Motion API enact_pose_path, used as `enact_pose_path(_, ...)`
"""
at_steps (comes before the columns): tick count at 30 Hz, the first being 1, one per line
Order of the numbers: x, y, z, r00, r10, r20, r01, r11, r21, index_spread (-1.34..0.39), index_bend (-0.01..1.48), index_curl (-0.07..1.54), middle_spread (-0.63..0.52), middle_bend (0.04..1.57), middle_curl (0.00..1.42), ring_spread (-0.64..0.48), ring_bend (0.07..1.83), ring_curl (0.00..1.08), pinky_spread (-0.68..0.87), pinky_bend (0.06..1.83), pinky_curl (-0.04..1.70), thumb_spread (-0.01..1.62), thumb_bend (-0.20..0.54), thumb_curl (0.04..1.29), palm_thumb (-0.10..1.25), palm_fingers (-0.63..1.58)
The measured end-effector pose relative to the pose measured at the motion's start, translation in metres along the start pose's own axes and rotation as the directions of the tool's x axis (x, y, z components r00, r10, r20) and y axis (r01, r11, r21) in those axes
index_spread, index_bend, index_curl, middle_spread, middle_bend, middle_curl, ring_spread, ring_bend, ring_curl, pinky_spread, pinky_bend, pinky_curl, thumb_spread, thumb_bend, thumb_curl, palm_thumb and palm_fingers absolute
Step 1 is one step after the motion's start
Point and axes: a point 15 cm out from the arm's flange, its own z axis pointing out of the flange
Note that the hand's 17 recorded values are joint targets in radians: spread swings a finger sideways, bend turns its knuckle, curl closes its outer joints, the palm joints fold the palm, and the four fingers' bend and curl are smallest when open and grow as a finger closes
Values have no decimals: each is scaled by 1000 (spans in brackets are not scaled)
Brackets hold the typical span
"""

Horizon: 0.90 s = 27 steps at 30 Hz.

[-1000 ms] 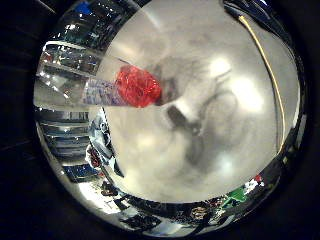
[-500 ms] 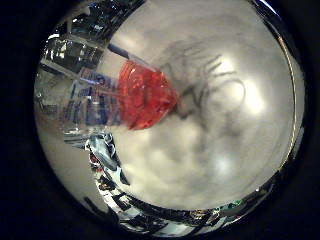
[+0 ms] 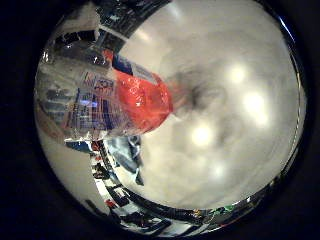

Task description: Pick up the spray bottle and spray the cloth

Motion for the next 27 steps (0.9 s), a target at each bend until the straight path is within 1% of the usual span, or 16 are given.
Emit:
enact_pose_path(3, -46, 4, 11, 996, -91, -4, 91, 994, -57, -188, 1196, 786, -82, 1377, 708, -181, 1419, 657, -177, 1320, 798, 1048, -10, 511, 1075, 1128)
enact_pose_path(6, -90, 15, 21, 978, -206, -41, 199, 970, -140, -184, 1215, 785, -81, 1390, 703, -183, 1425, 672, -164, 1308, 862, 1047, -14, 539, 1071, 1120)
enact_pose_path(9, -128, 28, 29, 949, -308, -73, 287, 933, -216, -184, 1225, 780, -80, 1397, 697, -184, 1427, 683, -151, 1291, 921, 1045, -12, 562, 1070, 1116)
enact_pose_path(12, -151, 43, 32, 916, -385, -109, 341, 895, -288, -183, 1235, 774, -80, 1406, 691, -186, 1431, 695, -145, 1258, 993, 1034, -12, 589, 1070, 1110)
enact_pose_path(15, -172, 60, 40, 874, -465, -142, 389, 844, -370, -182, 1245, 765, -80, 1409, 685, -187, 1430, 704, -143, 1219, 1067, 1030, -13, 611, 1067, 1110)
enact_pose_path(19, -192, 79, 48, 801, -566, -197, 425, 768, -480, -180, 1249, 755, -79, 1416, 682, -189, 1428, 715, -145, 1180, 1157, 1018, -12, 633, 1070, 1113)
enact_pose_path(22, -201, 95, 58, 735, -639, -228, 432, 699, -569, -180, 1251, 750, -79, 1416, 679, -190, 1423, 721, -149, 1152, 1211, 1007, -14, 646, 1068, 1116)
enact_pose_path(26, -211, 107, 66, 630, -729, -269, 428, 615, -662, -179, 1253, 746, -80, 1414, 678, -190, 1419, 726, -152, 1132, 1249, 1004, -14, 655, 1066, 1117)
enact_pose_path(27, -213, 108, 67, 595, -752, -284, 426, 594, -683, -179, 1253, 744, -80, 1414, 677, -191, 1418, 727, -153, 1125, 1260, 1003, -14, 657, 1066, 1118)
